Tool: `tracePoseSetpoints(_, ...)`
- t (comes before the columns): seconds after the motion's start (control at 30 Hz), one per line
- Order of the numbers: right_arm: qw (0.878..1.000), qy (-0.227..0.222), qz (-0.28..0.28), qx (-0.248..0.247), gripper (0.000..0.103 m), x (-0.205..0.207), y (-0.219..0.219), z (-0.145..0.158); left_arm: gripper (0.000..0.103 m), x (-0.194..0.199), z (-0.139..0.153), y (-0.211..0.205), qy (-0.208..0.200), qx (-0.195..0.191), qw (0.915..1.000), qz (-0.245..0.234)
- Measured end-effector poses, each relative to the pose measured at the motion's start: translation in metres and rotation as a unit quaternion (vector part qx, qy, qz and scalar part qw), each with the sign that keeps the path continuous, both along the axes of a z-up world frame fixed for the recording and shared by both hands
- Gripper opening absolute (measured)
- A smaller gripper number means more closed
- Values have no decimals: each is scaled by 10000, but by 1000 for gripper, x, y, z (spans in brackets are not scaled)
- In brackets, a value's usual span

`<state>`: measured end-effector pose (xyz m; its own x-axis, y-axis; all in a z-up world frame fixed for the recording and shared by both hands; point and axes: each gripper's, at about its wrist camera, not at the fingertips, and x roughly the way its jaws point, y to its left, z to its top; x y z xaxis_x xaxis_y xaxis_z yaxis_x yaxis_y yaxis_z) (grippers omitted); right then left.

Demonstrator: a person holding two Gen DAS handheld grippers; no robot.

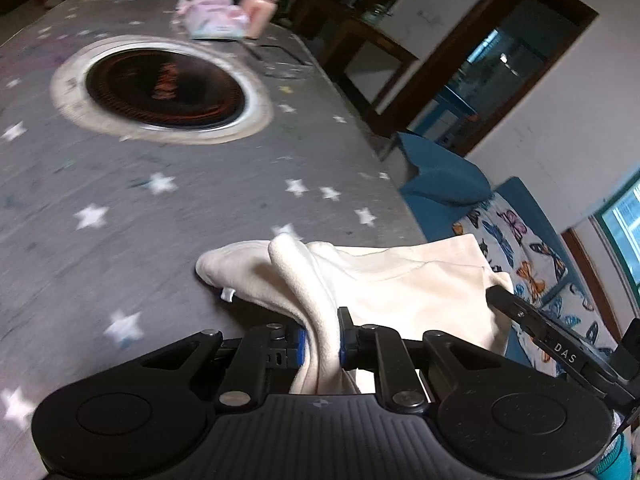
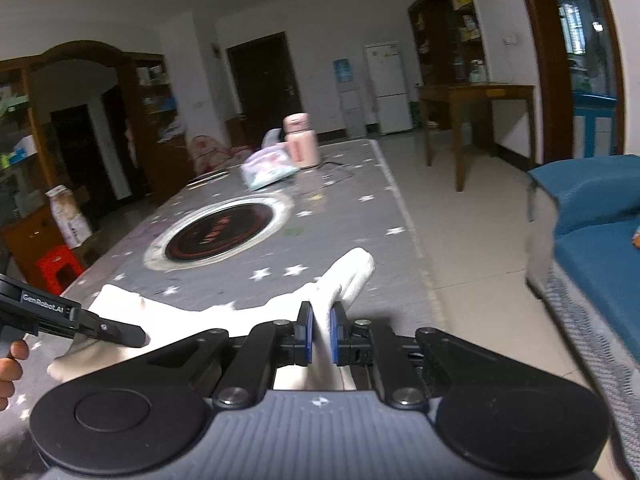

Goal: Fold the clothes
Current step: 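Lift the sweatshirt edge with both grippers and fold it over the body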

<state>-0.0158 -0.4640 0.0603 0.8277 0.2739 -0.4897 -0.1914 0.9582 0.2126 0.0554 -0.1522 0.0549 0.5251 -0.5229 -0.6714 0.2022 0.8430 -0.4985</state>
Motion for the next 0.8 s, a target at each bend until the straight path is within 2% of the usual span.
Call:
tracePoseSetpoints(0.33,9988,64,-441,-190,7,20,-26,-11,16,31,-11,-41,39,292,9994,-196)
tracePoseSetpoints(0.67,9967,414,-625,-312,8,34,-36,-39,16,34,-24,-46,106,664,9976,-170)
tracePoseSetpoints(0.8,9950,555,-681,-482,9,36,-33,-48,28,33,-25,-46,80,814,9966,-123)
